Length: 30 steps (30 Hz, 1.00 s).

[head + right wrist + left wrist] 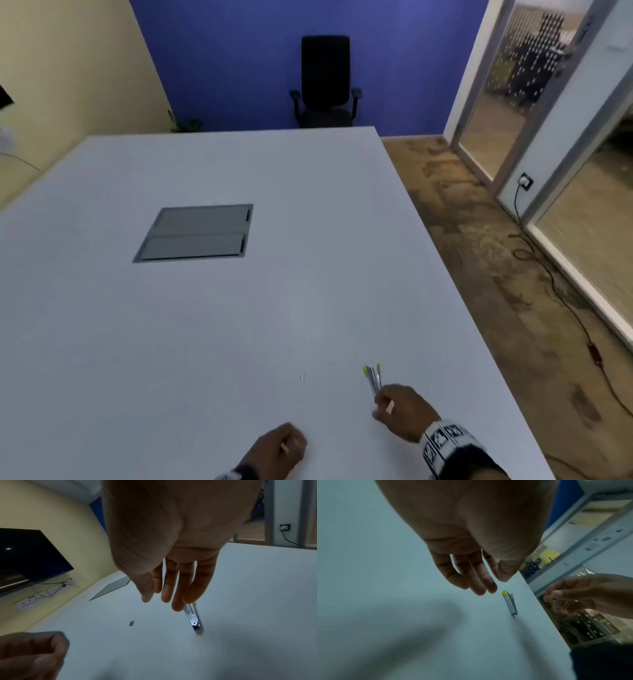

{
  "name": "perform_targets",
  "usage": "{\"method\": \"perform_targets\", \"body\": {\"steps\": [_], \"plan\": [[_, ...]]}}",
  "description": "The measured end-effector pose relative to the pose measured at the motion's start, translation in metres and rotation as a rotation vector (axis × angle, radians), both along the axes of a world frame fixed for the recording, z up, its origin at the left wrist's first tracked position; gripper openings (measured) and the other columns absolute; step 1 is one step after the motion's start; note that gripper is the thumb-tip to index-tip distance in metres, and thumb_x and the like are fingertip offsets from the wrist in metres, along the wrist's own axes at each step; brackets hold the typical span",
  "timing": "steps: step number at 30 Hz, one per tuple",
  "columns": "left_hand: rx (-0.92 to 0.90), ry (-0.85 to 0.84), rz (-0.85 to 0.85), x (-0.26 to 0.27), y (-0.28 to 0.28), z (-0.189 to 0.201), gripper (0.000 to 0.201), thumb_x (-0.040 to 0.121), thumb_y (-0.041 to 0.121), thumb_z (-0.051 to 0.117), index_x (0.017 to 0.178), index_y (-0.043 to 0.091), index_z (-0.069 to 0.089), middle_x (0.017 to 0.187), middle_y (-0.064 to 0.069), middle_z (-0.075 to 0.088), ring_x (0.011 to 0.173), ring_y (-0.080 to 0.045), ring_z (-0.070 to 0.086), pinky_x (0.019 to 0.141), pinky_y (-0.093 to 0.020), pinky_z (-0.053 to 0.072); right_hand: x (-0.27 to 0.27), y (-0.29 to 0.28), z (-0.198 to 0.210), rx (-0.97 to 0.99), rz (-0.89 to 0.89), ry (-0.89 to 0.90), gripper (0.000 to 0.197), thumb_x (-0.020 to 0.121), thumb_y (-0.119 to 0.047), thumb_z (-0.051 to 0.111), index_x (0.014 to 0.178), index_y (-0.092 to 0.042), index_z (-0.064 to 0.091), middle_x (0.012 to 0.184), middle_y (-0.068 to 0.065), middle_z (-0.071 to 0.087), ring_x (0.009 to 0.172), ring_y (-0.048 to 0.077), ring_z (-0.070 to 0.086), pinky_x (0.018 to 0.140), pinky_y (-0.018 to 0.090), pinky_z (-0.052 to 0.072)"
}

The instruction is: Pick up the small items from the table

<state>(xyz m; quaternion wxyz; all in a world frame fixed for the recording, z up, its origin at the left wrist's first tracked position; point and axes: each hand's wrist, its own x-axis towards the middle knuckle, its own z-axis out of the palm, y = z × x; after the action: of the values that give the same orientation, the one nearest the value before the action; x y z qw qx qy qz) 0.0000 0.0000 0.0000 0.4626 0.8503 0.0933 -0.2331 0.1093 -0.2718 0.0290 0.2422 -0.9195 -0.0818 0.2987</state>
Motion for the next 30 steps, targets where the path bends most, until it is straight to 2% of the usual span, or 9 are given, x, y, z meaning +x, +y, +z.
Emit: {"method": "perform_targets", "body": {"steps": [3, 5, 7, 10, 13, 20, 23, 27, 30], "plan": [[-0.005, 0.050, -0.097, 0.029, -0.017, -0.005, 0.011, 0.090, 0.038, 0.056, 0.097, 0.037, 0.063, 0.091, 0.006, 0.071, 0.073, -0.002, 0.059, 0.078, -0.021, 0.052, 0.013, 0.005, -0.007, -0.053, -0.048, 0.041, 0.027, 0.079, -0.035, 0.063, 0.070, -0.041, 0.039, 0.094, -0.009, 0.053, 0.087, 0.013, 0.052, 0.085, 0.026, 0.044], [-0.017, 0.055, -0.116, 0.049, -0.034, 0.000, 0.013, 0.092, 0.033, 0.055, 0.103, 0.038, 0.060, 0.094, 0.010, 0.067, 0.076, -0.002, 0.059, 0.073, -0.013, 0.048, 0.019, 0.008, -0.012, -0.070, -0.087, 0.045, 0.013, 0.080, -0.033, 0.062, 0.086, -0.035, 0.050, 0.100, -0.005, 0.051, 0.098, 0.020, 0.057, 0.088, 0.028, 0.044], [-0.024, 0.044, -0.099, 0.063, -0.049, -0.002, 0.019, 0.093, 0.026, 0.056, 0.107, 0.038, 0.058, 0.097, 0.012, 0.066, 0.079, 0.001, 0.059, 0.070, -0.006, 0.045, 0.024, 0.009, -0.024, -0.099, -0.144, 0.060, 0.033, 0.081, -0.031, 0.061, 0.111, -0.021, 0.055, 0.113, 0.002, 0.053, 0.109, 0.024, 0.057, 0.092, 0.030, 0.044], [-0.029, 0.055, -0.065, 0.080, -0.063, -0.010, 0.025, 0.093, 0.025, 0.059, 0.114, 0.038, 0.056, 0.104, 0.012, 0.066, 0.087, 0.001, 0.062, 0.072, -0.006, 0.045, 0.034, 0.011, -0.034, -0.121, -0.261, 0.080, 0.051, 0.083, -0.030, 0.062, 0.128, -0.013, 0.045, 0.130, 0.007, 0.048, 0.117, 0.025, 0.056, 0.099, 0.033, 0.045], [-0.036, 0.066, -0.037, 0.089, -0.075, -0.025, 0.031, 0.092, 0.026, 0.061, 0.122, 0.033, 0.058, 0.110, 0.009, 0.065, 0.098, -0.006, 0.065, 0.079, -0.012, 0.049, 0.041, 0.014, -0.051, -0.146, -0.334, 0.109, 0.057, 0.084, -0.033, 0.062, 0.130, -0.009, 0.040, 0.133, 0.010, 0.047, 0.120, 0.027, 0.054, 0.099, 0.034, 0.044], [-0.045, 0.123, 0.028, 0.099, -0.083, -0.041, 0.032, 0.096, 0.026, 0.060, 0.127, 0.028, 0.059, 0.116, 0.009, 0.065, 0.108, -0.008, 0.064, 0.073, -0.002, 0.041, 0.047, 0.033, -0.078, -0.220, -0.387, 0.067, 0.055, 0.082, -0.041, 0.064, 0.121, -0.009, 0.043, 0.126, 0.009, 0.048, 0.116, 0.027, 0.055, 0.090, 0.036, 0.047], [-0.063, 0.136, 0.074, 0.102, -0.084, -0.042, 0.030, 0.096, 0.025, 0.059, 0.126, 0.028, 0.060, 0.116, 0.008, 0.067, 0.107, -0.010, 0.064, 0.076, -0.005, 0.042, 0.049, 0.038, -0.087, -0.229, -0.384, 0.021, 0.051, 0.084, -0.035, 0.064, 0.122, -0.008, 0.043, 0.127, 0.009, 0.047, 0.119, 0.026, 0.052, 0.091, 0.036, 0.047], [-0.104, 0.159, 0.126, 0.105, -0.086, -0.044, 0.025, 0.095, 0.023, 0.058, 0.120, 0.028, 0.064, 0.107, 0.005, 0.071, 0.101, -0.009, 0.066, 0.077, -0.010, 0.045, 0.051, 0.040, -0.092, -0.232, -0.396, -0.012, 0.038, 0.085, -0.019, 0.058, 0.118, -0.006, 0.045, 0.122, 0.012, 0.053, 0.109, 0.030, 0.059, 0.086, 0.036, 0.049], [-0.115, 0.163, 0.156, 0.106, -0.086, -0.045, 0.026, 0.096, 0.024, 0.057, 0.121, 0.029, 0.062, 0.106, 0.008, 0.069, 0.095, -0.003, 0.064, 0.072, -0.006, 0.043, 0.056, 0.040, -0.090, -0.206, -0.416, 0.028, 0.037, 0.081, -0.016, 0.057, 0.115, -0.004, 0.047, 0.119, 0.013, 0.056, 0.107, 0.033, 0.060, 0.087, 0.036, 0.049]]}}
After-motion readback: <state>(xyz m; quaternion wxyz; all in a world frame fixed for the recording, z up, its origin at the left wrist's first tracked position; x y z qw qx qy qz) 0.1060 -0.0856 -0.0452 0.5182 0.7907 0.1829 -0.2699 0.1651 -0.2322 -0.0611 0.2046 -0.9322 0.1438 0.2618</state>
